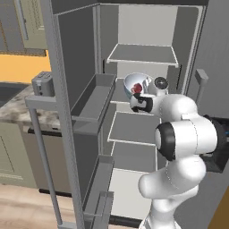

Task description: Place one of the steaks on the plate and the other in the bowl. Then place the bowl in the fridge.

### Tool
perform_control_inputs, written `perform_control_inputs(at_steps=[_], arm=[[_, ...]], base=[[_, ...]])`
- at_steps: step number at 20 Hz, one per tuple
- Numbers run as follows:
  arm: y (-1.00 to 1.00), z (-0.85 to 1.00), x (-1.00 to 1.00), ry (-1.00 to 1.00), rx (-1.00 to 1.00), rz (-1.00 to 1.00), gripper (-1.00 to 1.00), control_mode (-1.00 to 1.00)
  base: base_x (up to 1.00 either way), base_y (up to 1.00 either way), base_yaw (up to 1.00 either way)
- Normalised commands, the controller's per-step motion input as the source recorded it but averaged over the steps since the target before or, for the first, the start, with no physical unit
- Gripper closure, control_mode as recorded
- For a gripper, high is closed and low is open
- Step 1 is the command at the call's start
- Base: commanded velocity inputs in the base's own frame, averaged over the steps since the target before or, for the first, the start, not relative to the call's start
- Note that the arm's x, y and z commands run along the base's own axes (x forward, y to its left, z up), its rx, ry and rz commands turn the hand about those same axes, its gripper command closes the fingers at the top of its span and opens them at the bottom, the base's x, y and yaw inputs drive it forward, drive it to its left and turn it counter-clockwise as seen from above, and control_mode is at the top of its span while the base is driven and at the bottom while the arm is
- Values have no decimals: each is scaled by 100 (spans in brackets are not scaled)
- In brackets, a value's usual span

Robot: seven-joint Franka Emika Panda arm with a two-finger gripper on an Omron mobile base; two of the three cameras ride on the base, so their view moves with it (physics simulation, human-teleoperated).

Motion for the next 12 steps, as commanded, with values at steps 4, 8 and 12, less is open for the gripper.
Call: perform_control_inputs(at_steps=[4, 8, 12], arm=[[-7, -23, 43, 8, 0, 0, 100, -100], [-6, -5, 56, 0, 0, 0, 100, -100], [-4, -5, 66, 1, 0, 0, 100, -100]], base=[[0, 0, 0], [0, 0, 0], [0, 0, 0]])
